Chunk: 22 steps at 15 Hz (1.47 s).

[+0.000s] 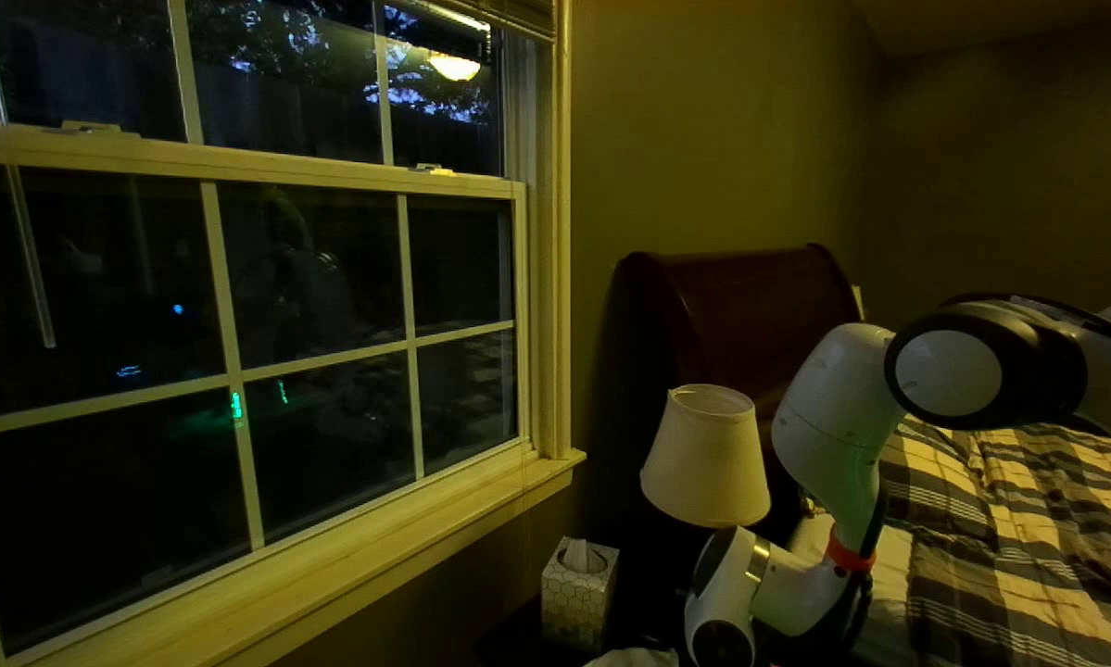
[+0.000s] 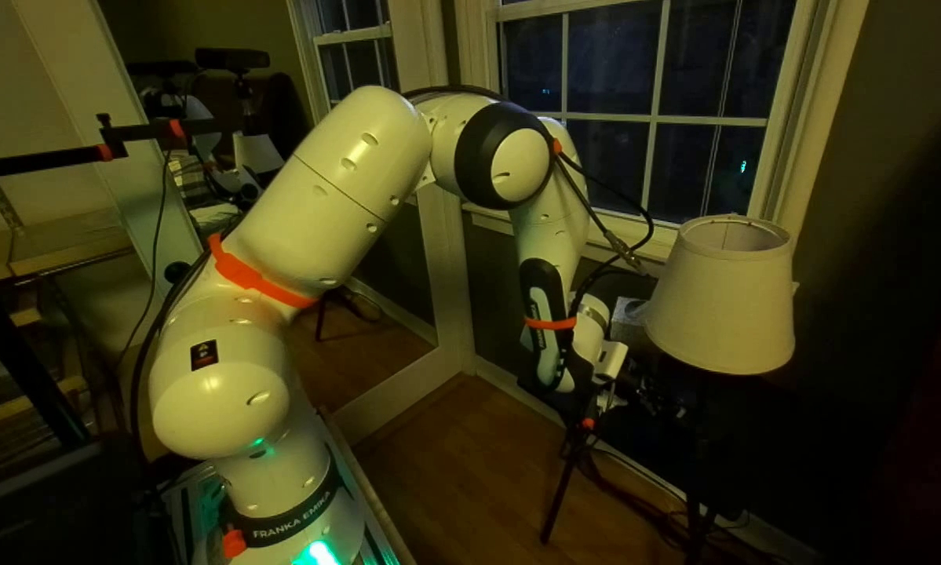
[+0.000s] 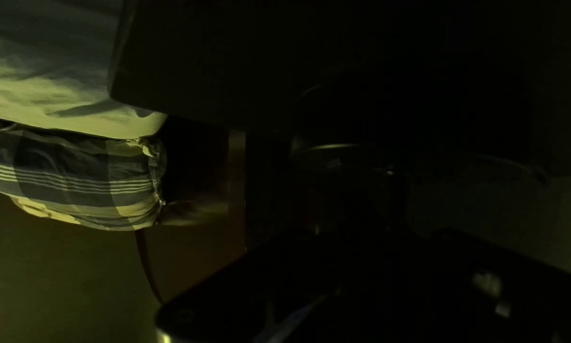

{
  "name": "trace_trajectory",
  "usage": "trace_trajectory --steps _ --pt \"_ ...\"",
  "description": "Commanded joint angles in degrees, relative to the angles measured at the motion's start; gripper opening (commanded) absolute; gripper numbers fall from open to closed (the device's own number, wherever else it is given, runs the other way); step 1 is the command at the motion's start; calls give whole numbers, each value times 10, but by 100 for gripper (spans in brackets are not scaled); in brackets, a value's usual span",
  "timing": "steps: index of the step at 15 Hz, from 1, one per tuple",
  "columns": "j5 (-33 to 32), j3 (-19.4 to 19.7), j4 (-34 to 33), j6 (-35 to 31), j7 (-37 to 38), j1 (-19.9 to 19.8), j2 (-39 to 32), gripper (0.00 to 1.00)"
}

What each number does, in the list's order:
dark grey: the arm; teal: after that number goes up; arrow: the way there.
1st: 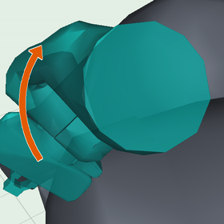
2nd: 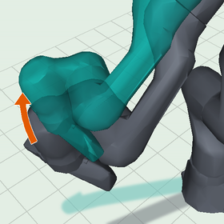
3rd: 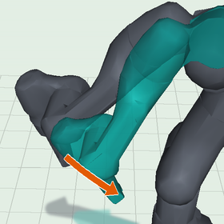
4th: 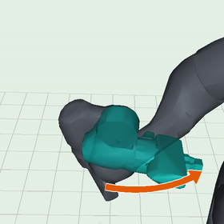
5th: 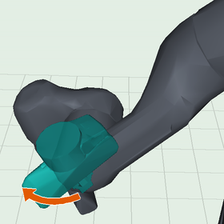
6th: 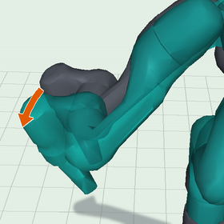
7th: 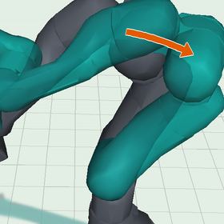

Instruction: Turn on the lamp

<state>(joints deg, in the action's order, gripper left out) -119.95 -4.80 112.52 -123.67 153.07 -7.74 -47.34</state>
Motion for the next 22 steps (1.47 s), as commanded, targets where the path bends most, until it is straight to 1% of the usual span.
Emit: trace_trajectory --steps 1,2,9,18,22 --pt "-3 1 1 -12 12 -4 3 0" --pt "3 1 2 -5 11 -3 3 0" --pt "4 2 -1 -11 8 -8 0 0" --pt "-6 2 -7 -31 5 -13 -7 0" --pt "-11 3 -8 -30 8 -12 -8 0"
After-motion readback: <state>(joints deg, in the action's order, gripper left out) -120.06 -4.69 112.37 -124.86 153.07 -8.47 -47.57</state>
